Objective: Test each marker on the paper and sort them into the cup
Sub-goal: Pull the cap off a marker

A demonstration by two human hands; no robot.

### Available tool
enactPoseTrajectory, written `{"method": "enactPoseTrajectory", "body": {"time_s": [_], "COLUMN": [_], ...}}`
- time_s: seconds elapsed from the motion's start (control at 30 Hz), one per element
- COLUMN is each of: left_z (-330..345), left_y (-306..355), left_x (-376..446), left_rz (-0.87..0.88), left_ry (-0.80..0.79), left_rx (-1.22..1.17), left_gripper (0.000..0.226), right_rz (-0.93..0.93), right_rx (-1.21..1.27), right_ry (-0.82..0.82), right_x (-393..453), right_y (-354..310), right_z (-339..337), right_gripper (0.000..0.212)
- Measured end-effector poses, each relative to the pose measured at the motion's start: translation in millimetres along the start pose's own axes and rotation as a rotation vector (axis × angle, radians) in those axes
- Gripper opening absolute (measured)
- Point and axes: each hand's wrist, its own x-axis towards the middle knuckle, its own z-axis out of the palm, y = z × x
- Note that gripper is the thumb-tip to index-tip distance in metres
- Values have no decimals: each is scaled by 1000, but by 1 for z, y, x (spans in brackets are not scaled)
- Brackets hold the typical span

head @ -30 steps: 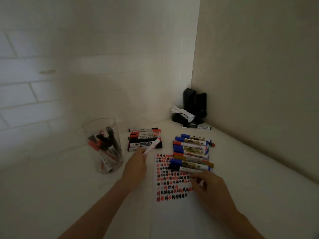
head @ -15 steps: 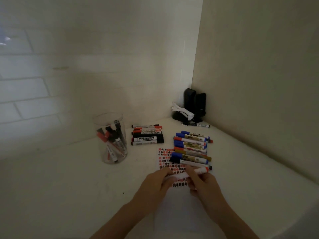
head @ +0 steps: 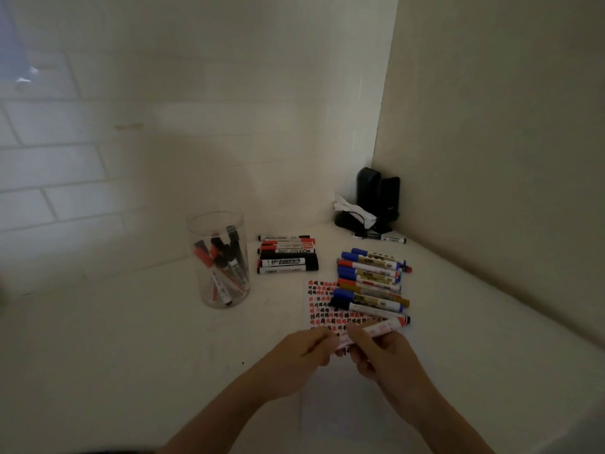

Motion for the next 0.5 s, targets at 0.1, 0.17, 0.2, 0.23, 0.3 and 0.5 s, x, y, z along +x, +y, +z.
{"method": "enactPoseTrajectory", "body": {"time_s": [0.1,0.17,0.2,0.23,0.3,0.5], "left_z": [-9,-15,-15,-14,-6,1], "left_y": [-6,-11,-12,-10,-2,16], "left_x": [-6,-9,-7,-6,-1,5], "left_rz": [-31,-104,-155,-191,-206,-112], "left_ry": [121,269,323,347,344,324], "left_rx": [-148,-400,-550,-692,-832,-998], "left_gripper": [15,12,12,14,21,29], "right_rz": [111,142,156,172,184,106], "right_rx": [35,-111,-207,-274,-324,-170], "right_ry": [-41,-113,-164,-200,-228,-198], "right_x": [-2,-2,-1,0,2,5], "right_y": [-5,-8,-9,-8,-8,-9], "right_z": [-16,-26,-25,-22,-8,13], "right_gripper": [26,17,16,18,17,37]}}
